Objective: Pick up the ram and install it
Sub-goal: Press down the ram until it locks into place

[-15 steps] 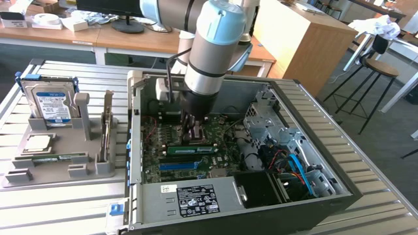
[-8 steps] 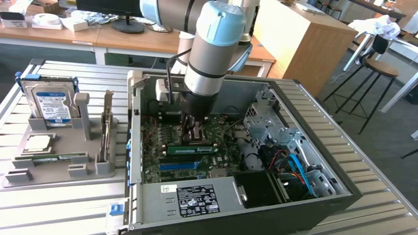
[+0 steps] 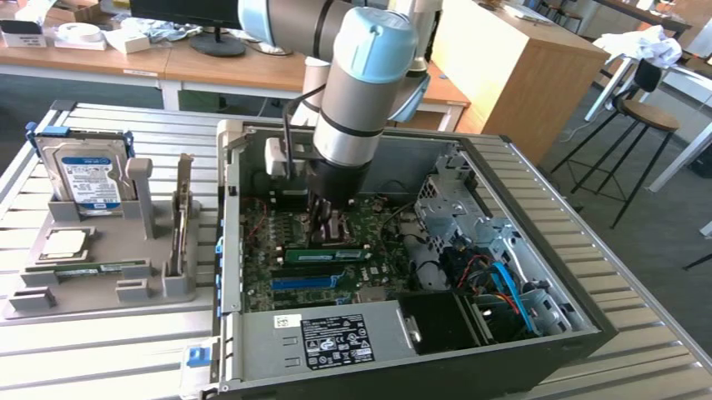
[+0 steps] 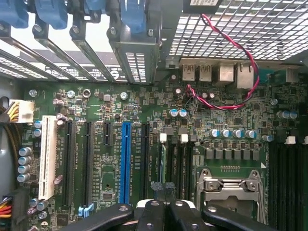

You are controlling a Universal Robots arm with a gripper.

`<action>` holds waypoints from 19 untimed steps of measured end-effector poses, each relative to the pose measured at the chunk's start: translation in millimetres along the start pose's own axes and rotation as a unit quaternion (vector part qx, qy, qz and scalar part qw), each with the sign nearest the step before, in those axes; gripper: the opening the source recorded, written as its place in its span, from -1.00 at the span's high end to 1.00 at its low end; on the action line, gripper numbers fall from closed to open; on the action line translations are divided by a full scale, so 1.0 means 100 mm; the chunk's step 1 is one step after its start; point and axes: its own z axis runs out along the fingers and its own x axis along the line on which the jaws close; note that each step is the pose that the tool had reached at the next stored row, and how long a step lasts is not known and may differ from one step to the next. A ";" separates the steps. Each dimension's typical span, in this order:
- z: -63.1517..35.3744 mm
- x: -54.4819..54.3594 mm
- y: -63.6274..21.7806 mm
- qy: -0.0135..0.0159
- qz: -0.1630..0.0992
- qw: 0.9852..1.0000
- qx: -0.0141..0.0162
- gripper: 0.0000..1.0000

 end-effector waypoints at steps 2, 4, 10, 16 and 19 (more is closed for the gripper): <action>0.007 0.00 0.000 0.000 0.000 1.000 0.000 0.80; 0.007 0.00 0.000 0.000 0.000 1.000 0.000 0.80; 0.026 0.00 -0.001 0.000 0.000 1.000 0.000 0.80; 0.047 0.00 -0.002 0.000 0.000 1.000 0.000 0.80; 0.053 0.00 -0.003 0.000 0.000 1.000 0.000 0.80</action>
